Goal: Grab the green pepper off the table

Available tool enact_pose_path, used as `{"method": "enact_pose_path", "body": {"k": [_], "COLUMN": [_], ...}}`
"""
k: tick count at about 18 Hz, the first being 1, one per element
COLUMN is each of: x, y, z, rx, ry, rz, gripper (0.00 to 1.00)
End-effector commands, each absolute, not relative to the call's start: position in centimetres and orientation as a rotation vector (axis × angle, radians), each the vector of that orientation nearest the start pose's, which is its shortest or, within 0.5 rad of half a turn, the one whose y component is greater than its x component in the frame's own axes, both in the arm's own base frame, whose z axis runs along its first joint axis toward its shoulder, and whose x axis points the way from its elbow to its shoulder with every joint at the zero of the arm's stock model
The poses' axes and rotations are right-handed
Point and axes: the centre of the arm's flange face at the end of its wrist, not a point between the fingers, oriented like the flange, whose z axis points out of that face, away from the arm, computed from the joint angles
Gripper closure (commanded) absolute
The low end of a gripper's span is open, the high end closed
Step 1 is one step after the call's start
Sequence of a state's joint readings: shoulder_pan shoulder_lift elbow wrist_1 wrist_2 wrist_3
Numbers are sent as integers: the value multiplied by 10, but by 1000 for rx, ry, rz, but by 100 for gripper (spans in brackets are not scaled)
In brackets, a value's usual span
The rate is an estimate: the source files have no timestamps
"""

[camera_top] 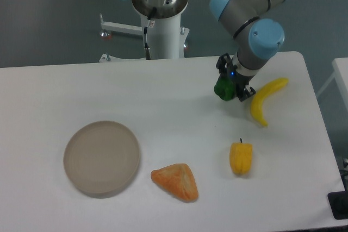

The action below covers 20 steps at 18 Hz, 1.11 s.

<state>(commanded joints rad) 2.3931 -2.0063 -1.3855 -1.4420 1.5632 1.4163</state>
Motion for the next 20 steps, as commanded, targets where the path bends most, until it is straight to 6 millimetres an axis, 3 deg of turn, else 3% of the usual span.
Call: {"method": "enact_pose_path", "body": {"k": [3, 7, 12, 15, 20], "x": [-386, -397, -405, -424, -423], "y": [571, 582, 588, 576, 576], "z": [346, 361, 363, 368, 366], "rx": [-3047, -2998, -2972, -2946, -2947], "ry": [880, 885, 924, 1001, 1004], "rz": [-119, 19, 69, 82, 78], "gripper": [61, 62, 63, 63, 63]}}
